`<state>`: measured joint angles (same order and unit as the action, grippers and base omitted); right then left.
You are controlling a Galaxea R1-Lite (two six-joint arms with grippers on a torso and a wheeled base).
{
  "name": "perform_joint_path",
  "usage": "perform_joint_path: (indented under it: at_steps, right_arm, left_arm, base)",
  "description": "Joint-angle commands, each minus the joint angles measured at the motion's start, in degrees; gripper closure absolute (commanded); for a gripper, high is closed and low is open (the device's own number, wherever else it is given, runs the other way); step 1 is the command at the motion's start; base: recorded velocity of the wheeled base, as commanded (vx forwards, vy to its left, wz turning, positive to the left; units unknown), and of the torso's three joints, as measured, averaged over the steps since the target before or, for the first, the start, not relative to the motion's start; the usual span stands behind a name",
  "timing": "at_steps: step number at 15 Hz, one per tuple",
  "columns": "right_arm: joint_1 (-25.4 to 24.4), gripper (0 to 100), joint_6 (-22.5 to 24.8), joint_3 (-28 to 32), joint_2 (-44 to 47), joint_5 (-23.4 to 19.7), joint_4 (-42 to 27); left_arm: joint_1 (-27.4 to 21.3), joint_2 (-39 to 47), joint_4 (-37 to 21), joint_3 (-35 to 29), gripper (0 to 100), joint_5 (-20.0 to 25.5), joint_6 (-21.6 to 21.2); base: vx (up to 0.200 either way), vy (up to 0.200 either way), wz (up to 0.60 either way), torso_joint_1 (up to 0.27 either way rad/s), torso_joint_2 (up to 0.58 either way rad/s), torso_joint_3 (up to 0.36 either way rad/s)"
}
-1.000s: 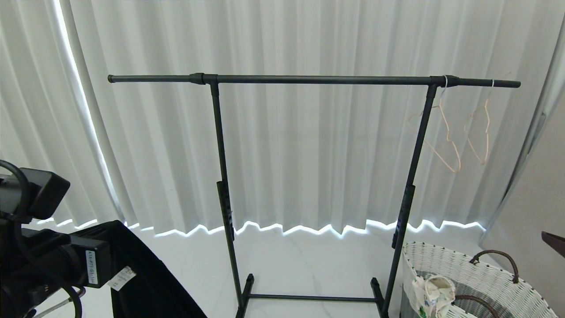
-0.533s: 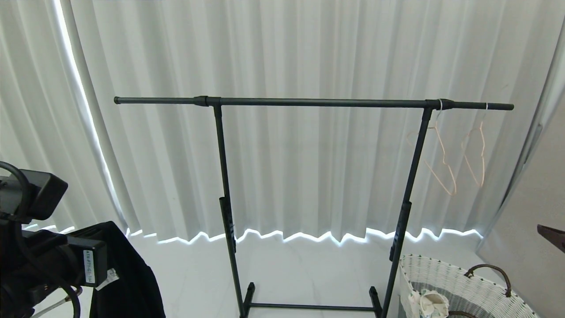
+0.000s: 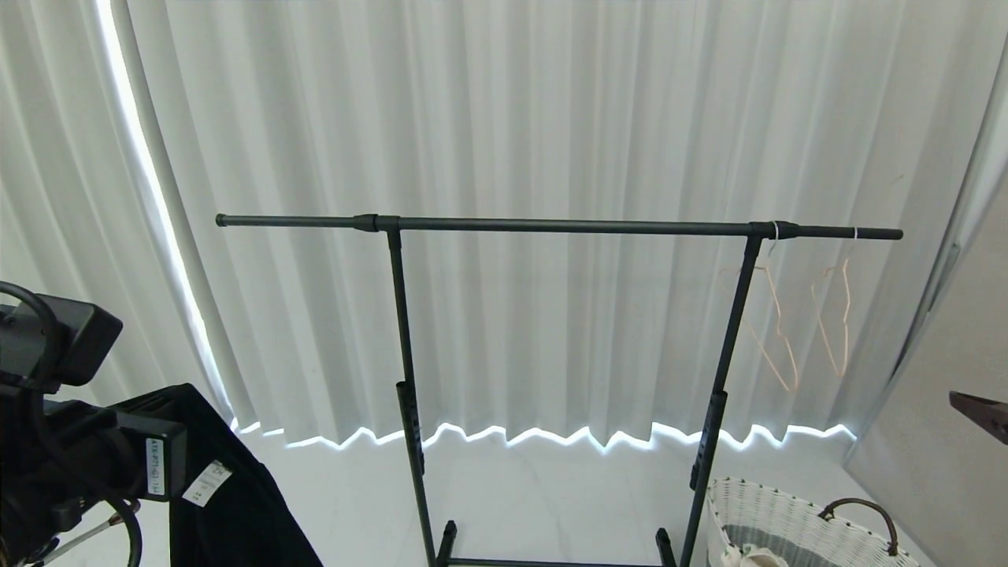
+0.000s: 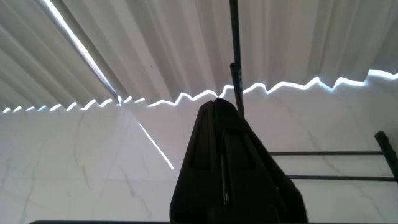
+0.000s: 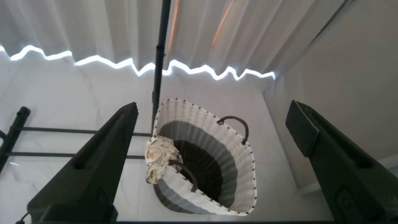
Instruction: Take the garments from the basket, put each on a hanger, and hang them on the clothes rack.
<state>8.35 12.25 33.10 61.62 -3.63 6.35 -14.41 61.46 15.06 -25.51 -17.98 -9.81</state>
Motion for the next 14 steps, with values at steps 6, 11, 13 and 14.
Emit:
perform_joint_path:
  at_steps: [6,11,13,14]
  right_arm:
    - [0.00,0,0.58,-0.05,-0.10,0.03,0.15]
    - [0.00,0,2.16,-0.31,0.16,-0.06,2.44]
    - [0.00,0,2.16,-0.31,0.08,-0.06,2.44]
    - [0.00,0,2.16,-0.31,0.08,-0.06,2.44]
  left_arm:
    - [0.08,0.06,0.15,0.82,100,-0.04,-0.03]
    - [-0.27,-0.82,0.15,1.08,100,0.23,-0.03]
    - [-0.36,-1.44,0.15,1.17,100,0.23,-0.03]
    - [-0.44,-1.61,0.15,1.17,100,0.23,-0.03]
  base:
    - [0.000,0.000,0.00,0.148,-0.31,-0.165]
    - [0.000,-0.080,0.00,0.003,0.00,0.002]
    - [0.000,-0.200,0.00,-0.002,0.00,0.005]
    - [0.000,-0.200,0.00,0.017,0.00,0.002]
